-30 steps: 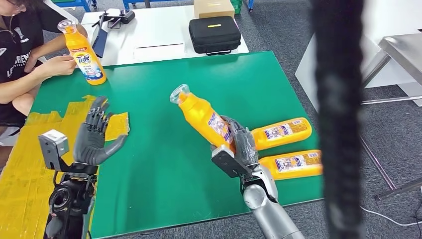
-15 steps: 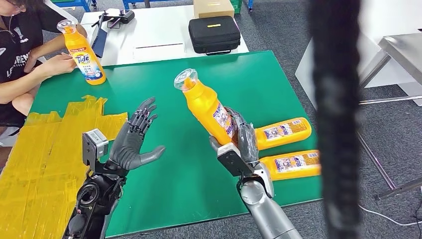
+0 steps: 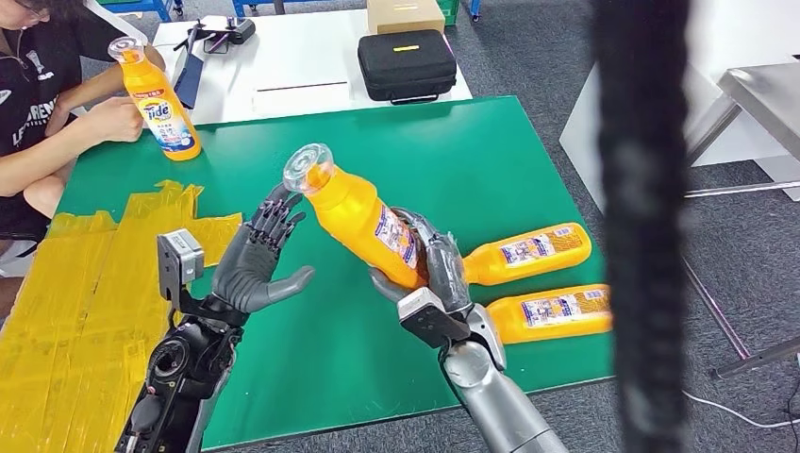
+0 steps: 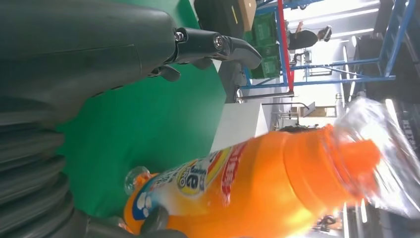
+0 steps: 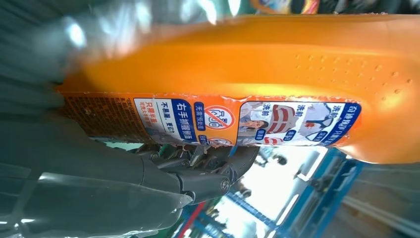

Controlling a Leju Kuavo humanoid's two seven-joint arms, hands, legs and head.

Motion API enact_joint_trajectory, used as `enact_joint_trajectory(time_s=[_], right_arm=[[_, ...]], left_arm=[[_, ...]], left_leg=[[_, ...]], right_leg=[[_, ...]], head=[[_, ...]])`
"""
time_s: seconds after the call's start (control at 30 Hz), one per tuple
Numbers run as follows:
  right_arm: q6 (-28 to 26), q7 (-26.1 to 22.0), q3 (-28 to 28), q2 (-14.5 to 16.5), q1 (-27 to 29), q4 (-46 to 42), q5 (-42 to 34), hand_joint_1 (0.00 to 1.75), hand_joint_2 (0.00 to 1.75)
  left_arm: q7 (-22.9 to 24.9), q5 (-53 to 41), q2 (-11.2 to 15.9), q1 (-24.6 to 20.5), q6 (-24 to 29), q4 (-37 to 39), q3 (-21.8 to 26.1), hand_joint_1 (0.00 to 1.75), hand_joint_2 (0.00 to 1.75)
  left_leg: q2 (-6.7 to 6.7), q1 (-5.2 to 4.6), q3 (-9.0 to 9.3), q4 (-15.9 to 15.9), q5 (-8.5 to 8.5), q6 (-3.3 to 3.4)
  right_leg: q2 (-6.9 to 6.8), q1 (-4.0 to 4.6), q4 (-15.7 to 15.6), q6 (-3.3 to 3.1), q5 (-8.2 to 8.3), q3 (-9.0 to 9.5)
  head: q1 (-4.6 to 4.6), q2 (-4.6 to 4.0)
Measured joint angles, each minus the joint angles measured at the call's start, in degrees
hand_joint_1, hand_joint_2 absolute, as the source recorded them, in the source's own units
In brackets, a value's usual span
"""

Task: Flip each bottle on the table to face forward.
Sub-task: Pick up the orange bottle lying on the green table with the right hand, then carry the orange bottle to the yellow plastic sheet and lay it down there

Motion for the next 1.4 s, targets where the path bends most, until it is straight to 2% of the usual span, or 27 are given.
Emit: enact_joint_trajectory(time_s=[0.6, 1.2, 1.4], right_arm=[[5.09, -2.5, 5.19, 0.49, -2.86, 2.34, -3.2, 1.75, 1.75], [5.32, -2.6, 5.63, 0.49, -3.49, 3.93, -3.25, 1.75, 1.75], [4.18, -2.26, 5.67, 0.49, -4.07, 6.44, -3.14, 1.75, 1.75]], left_arm=[[0.18, 5.11, 1.0, -1.92, -0.64, 2.71, -0.72, 0.0, 1.75], [0.18, 5.21, 1.26, -2.09, -0.75, 3.25, -0.96, 0.0, 1.75], [-0.48, 5.69, 1.4, -1.74, -1.65, 1.84, -2.6, 0.0, 1.75]], left_leg=[[-0.01, 0.01, -0.01, 0.0, 0.01, 0.0], [0.0, 0.01, -0.01, 0.0, 0.0, 0.0], [-0.01, 0.01, -0.02, 0.0, 0.0, 0.0]], right_leg=[[0.0, 0.0, 0.0, 0.0, 0.0, -0.01], [0.0, 0.0, 0.0, 0.0, 0.0, -0.02], [0.0, 0.0, 0.0, 0.0, 0.0, -0.02]], head=[[0.0, 0.0], [0.01, 0.0], [0.01, 0.0]])
